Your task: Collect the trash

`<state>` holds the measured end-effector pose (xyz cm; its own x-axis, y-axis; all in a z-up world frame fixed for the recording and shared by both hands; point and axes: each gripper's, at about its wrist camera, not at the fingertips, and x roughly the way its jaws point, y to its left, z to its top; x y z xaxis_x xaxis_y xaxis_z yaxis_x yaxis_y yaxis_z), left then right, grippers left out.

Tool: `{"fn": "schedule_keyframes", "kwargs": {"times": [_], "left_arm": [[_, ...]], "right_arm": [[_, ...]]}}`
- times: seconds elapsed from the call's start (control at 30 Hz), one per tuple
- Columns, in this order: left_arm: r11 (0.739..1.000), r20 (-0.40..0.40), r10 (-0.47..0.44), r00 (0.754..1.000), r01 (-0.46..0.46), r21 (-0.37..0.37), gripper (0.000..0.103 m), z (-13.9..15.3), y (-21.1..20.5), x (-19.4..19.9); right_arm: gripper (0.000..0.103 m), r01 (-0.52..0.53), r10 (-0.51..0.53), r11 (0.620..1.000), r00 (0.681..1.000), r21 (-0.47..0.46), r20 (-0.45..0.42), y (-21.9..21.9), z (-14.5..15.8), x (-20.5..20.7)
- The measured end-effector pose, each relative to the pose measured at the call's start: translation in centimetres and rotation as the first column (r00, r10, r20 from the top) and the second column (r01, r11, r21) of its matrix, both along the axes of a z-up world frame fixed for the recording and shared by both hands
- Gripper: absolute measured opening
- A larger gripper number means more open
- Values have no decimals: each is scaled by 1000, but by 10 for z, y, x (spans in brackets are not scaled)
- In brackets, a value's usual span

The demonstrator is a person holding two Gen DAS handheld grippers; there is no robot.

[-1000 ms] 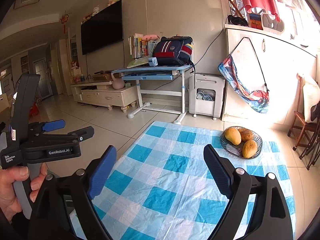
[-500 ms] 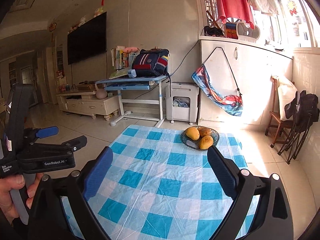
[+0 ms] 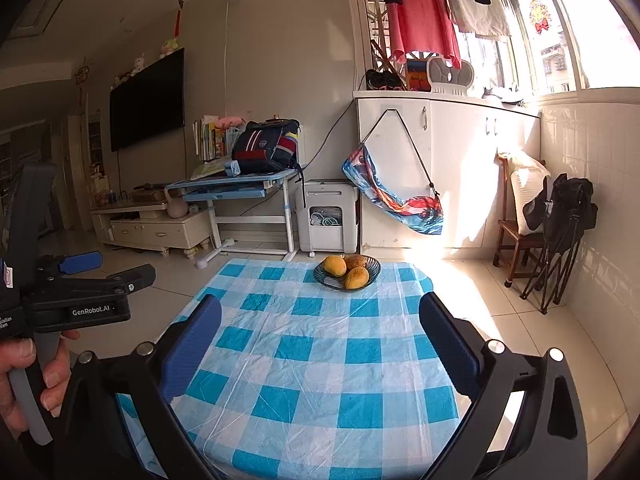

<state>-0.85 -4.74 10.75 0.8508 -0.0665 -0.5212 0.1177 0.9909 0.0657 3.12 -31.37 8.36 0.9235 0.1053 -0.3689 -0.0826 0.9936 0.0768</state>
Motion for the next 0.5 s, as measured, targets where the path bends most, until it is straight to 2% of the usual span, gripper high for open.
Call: {"fn": "schedule_keyframes", "kwargs": {"times": [0.4,0.5], "left_arm": [[1000,36,-10,999,11,-15,96,25,-5,-57],[1000,52,-10,999,10,3,96,31,-10,-71]], "right_arm": [[95,49,-48,999,998,-17,37,-6,16,-53],[95,62,-61,998,997,-17,41,-7,17,-63]]}}
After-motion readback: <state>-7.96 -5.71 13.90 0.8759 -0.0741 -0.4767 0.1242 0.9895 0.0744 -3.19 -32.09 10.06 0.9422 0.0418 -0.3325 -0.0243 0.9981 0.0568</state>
